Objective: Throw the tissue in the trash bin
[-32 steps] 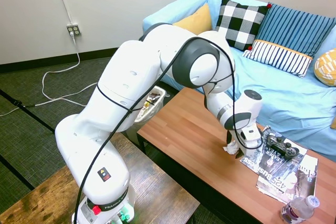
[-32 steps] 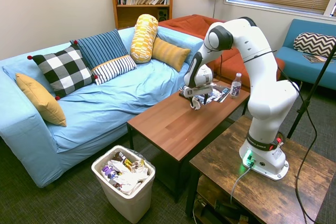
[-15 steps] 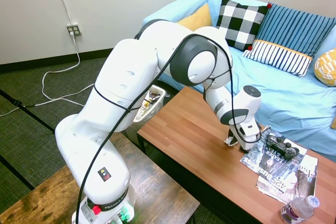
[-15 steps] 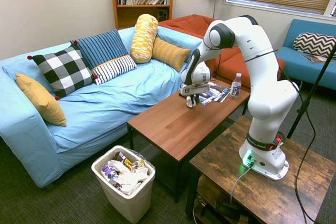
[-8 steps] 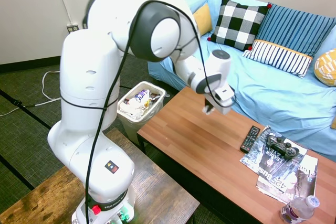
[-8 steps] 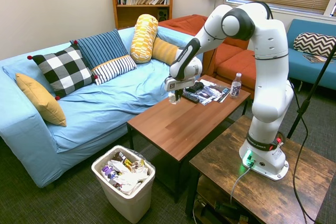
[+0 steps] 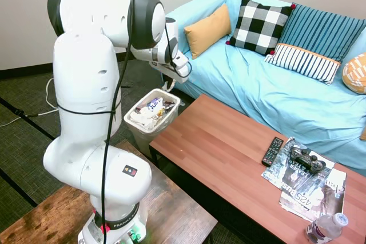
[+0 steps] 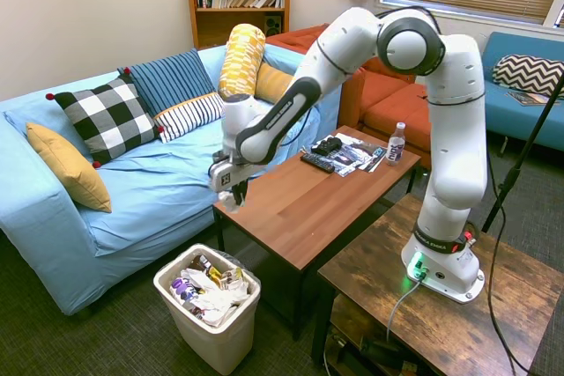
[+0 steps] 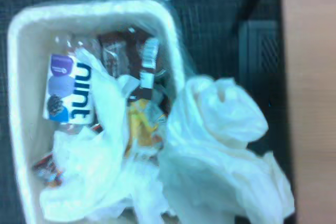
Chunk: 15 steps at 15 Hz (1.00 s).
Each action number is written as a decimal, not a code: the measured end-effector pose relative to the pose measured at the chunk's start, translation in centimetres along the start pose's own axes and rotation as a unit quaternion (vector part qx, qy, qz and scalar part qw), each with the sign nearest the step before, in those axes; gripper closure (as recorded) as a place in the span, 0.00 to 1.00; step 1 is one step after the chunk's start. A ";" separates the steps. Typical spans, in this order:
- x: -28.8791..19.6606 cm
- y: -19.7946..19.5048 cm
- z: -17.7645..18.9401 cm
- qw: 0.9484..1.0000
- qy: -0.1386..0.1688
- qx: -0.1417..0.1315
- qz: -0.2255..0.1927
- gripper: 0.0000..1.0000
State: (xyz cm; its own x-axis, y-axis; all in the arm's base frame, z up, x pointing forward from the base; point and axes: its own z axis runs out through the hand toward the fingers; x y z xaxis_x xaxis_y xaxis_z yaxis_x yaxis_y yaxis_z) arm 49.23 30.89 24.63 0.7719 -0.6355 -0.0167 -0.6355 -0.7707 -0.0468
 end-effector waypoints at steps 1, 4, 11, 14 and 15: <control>-1.8 -1.6 1.7 1.000 -0.002 -0.006 -0.014 1.00; -5.2 -5.0 6.4 0.999 -0.015 -0.028 -0.039 0.00; -7.4 -6.5 13.6 0.996 -0.024 -0.066 -0.063 0.00; -6.8 -6.9 13.3 0.996 -0.019 -0.064 -0.060 0.00; -6.6 -7.1 13.1 0.996 -0.018 -0.064 -0.060 0.00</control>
State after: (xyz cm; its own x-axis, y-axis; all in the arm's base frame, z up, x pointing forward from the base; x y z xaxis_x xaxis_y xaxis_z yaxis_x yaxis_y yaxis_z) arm 48.88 41.20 11.99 0.8407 -0.5388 -0.0549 -0.5344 -0.8417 0.0773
